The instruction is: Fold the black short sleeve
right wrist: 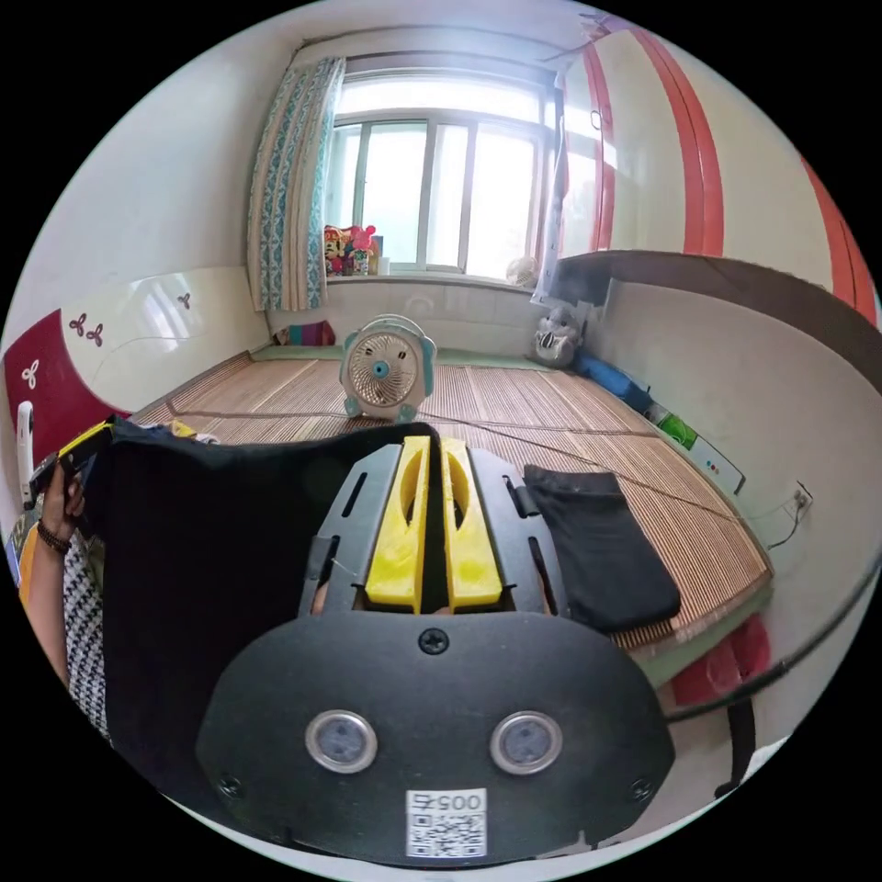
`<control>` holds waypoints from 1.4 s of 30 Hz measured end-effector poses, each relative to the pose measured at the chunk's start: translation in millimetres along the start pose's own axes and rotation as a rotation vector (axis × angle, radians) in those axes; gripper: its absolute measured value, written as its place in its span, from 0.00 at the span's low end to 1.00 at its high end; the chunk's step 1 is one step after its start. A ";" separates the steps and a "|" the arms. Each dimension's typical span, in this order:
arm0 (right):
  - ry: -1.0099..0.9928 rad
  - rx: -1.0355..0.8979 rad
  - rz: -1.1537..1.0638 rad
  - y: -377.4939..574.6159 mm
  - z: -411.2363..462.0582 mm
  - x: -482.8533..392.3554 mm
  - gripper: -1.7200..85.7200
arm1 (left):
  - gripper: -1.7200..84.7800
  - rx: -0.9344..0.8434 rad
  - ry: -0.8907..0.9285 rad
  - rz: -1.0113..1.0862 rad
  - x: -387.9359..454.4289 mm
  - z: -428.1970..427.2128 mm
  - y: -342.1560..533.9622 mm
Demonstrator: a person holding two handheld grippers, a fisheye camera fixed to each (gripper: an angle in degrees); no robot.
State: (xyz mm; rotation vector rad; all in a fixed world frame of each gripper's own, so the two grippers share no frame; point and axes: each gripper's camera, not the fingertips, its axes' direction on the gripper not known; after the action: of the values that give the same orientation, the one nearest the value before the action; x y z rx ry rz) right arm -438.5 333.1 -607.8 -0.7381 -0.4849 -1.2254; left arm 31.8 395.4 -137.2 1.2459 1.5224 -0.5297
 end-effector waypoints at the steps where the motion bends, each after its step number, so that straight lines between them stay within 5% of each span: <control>1: -0.009 -0.045 0.000 -11.7 48.0 0.2 0.02 | 0.07 -0.011 0.004 0.011 -4.3 17.3 -6.1; 7: 0.039 -0.476 0.084 26.3 267.5 0.6 0.05 | 0.11 -0.390 -0.050 -0.103 -46.2 187.8 -17.7; 16: 0.044 -0.420 0.103 155.3 232.5 18.5 0.07 | 0.10 -0.381 0.008 -0.130 -8.2 227.3 47.0; 23: -0.056 -0.499 0.205 146.0 275.8 41.2 0.08 | 0.10 -0.345 0.214 -0.227 55.4 284.1 43.5; 32: 0.086 -0.556 0.164 138.3 342.7 19.8 0.02 | 0.09 -0.485 0.156 -0.279 58.2 344.8 88.5; 42: 0.200 -0.480 0.077 87.3 321.5 35.0 0.01 | 0.09 -0.391 0.154 -0.273 55.6 339.9 91.4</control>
State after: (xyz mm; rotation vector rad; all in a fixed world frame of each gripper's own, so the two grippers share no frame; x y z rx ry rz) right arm -328.2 559.1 -386.6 -1.0144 0.0095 -1.3414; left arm 267.2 170.8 -282.5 0.7969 1.8367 -0.2924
